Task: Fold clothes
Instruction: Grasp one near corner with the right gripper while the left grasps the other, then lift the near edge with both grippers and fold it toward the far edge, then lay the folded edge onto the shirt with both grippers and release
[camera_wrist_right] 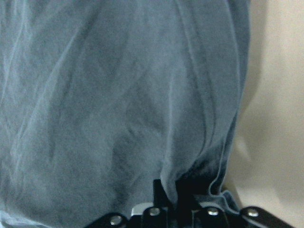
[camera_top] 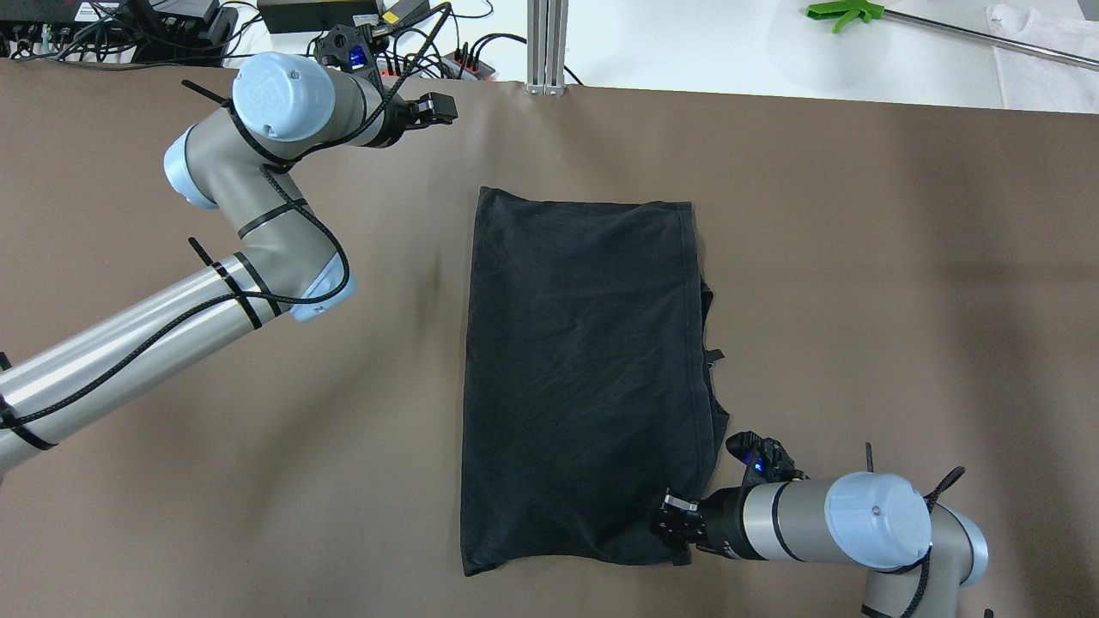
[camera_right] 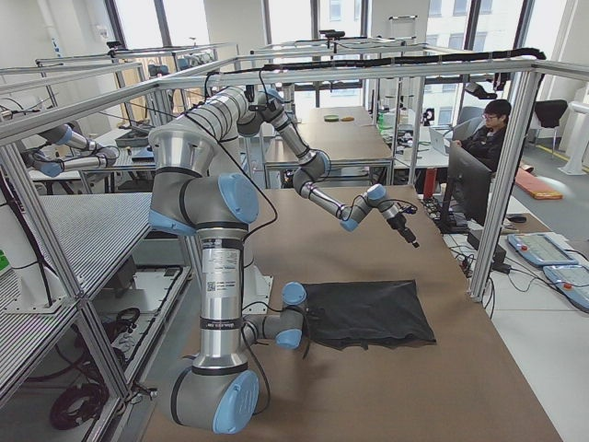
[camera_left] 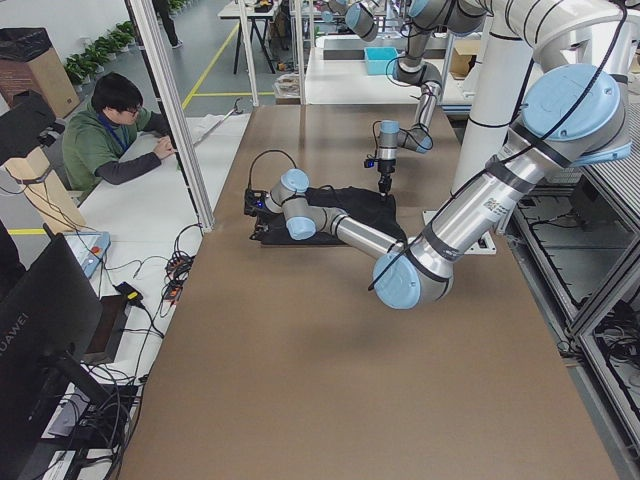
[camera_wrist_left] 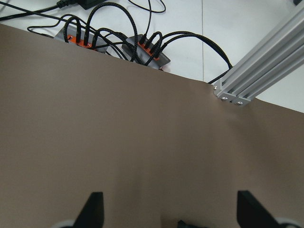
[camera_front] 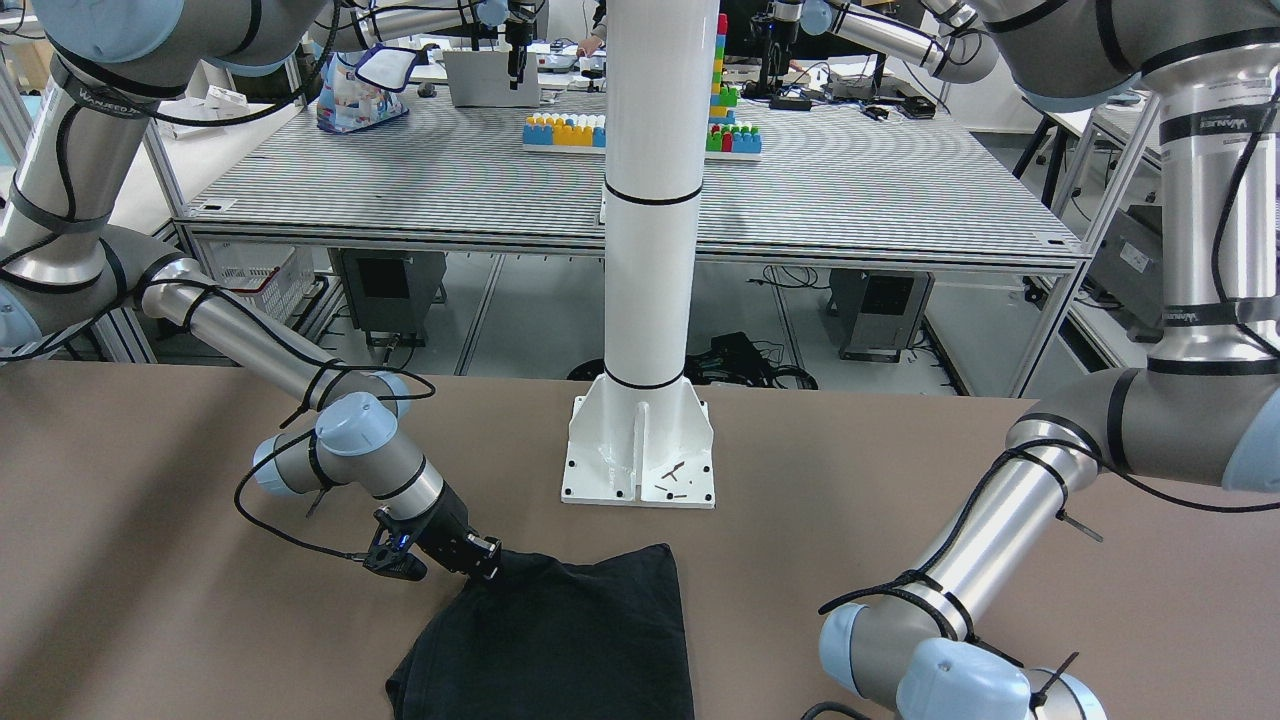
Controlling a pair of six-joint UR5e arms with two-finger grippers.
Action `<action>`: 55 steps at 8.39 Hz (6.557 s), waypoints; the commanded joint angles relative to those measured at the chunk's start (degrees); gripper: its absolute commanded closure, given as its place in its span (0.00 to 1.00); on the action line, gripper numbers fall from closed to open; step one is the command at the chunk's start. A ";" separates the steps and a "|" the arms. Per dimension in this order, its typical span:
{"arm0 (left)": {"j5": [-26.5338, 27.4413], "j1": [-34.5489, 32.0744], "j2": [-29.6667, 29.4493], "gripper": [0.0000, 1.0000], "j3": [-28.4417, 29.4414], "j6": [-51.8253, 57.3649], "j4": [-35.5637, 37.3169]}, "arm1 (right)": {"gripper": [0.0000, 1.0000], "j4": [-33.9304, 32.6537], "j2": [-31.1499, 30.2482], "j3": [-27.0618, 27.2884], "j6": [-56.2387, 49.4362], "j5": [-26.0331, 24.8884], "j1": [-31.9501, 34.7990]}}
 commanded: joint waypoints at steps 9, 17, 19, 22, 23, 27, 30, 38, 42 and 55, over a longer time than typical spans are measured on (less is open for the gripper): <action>18.49 37.65 30.43 0.00 -44.42 -33.92 5.58 | 1.00 0.58 2.39 2.54 -0.11 0.09 0.76; 25.73 45.51 30.18 0.03 -38.44 -36.31 4.87 | 1.00 0.58 2.22 3.60 -1.43 -0.08 0.76; 25.99 45.52 29.13 0.26 -37.12 -36.31 4.87 | 1.00 0.58 2.13 3.60 -1.34 -0.09 0.76; 26.53 45.60 27.98 1.00 -37.56 -36.40 4.96 | 1.00 0.58 2.13 3.69 -1.34 -0.09 0.76; 26.00 45.52 27.89 1.00 -37.82 -36.31 4.96 | 1.00 0.58 2.05 3.69 -1.34 -0.09 0.76; 22.83 44.72 36.03 1.00 -49.12 -32.38 5.13 | 1.00 0.75 1.25 7.19 -1.34 0.26 0.24; 22.30 46.64 38.00 1.00 -57.76 -31.13 5.31 | 1.00 0.93 -0.84 10.53 -0.55 0.62 -4.75; 9.34 29.84 34.06 1.00 -56.83 -26.38 5.92 | 1.00 -0.04 0.02 13.90 0.86 1.06 4.52; 0.70 16.09 23.96 1.00 -41.81 -23.74 5.93 | 1.00 0.22 3.62 8.89 -2.30 -2.52 8.15; 0.77 11.06 13.56 0.99 -26.22 -21.28 5.22 | 0.33 -0.57 14.00 -5.71 -7.76 -16.96 12.45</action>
